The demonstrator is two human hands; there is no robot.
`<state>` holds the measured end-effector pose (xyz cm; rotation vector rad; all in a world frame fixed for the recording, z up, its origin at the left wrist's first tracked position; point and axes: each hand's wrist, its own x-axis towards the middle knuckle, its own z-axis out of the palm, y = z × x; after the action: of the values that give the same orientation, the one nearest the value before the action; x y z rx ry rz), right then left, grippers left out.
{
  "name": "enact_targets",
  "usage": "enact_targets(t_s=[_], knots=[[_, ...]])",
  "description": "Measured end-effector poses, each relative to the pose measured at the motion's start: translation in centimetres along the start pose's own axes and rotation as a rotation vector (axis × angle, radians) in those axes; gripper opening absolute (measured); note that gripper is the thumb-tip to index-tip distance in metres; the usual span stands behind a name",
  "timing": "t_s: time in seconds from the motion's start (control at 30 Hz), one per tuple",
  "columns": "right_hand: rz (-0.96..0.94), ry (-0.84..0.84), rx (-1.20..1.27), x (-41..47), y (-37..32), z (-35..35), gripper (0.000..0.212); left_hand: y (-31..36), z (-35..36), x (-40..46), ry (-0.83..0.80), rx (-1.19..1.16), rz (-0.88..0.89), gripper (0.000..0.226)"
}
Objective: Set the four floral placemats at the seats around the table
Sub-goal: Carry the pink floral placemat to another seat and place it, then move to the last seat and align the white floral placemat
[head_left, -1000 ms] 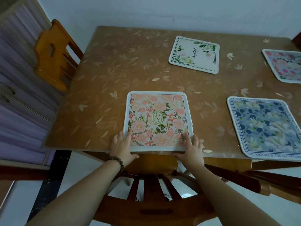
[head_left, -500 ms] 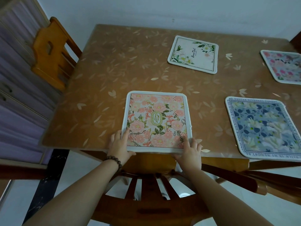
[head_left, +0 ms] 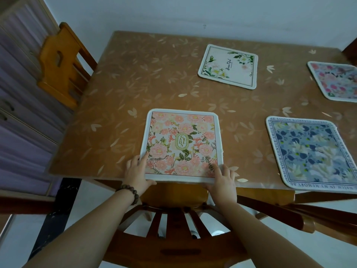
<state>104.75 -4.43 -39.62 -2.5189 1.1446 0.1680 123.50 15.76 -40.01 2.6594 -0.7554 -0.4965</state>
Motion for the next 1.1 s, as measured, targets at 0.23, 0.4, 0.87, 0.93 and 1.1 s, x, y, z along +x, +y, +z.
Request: enact_targets(t_s=[0.23,0.4,0.87,0.93,1.1], knots=[[0.007,0.025,0.035,-0.2,0.4,-0.3,0.078,0.4,0.5,-0.6,-0.009,-0.003,0.011,0.105],[0.018,-0.006,0.017,-0.1,0.3,-0.6,0.084,0.5,0.3,-0.6,-0.026,0.017,0.011,0.106],[-0.168,-0.077,0.058,1.6,-3.2,-4.0,0.083,0.3,-4.2,-1.7,0.056,0.143,-0.125,0.089],[-0.221,-0.072,0.059,2.2,-5.0,-4.4,0.080,-0.7,-5.5,-2.2,0.085,0.154,-0.149,0.086],[-0.342,-0.123,0.041,2.4,-11.9,-4.5,0.072,-4.1,-8.7,-4.5,0.142,0.165,-0.214,0.080]])
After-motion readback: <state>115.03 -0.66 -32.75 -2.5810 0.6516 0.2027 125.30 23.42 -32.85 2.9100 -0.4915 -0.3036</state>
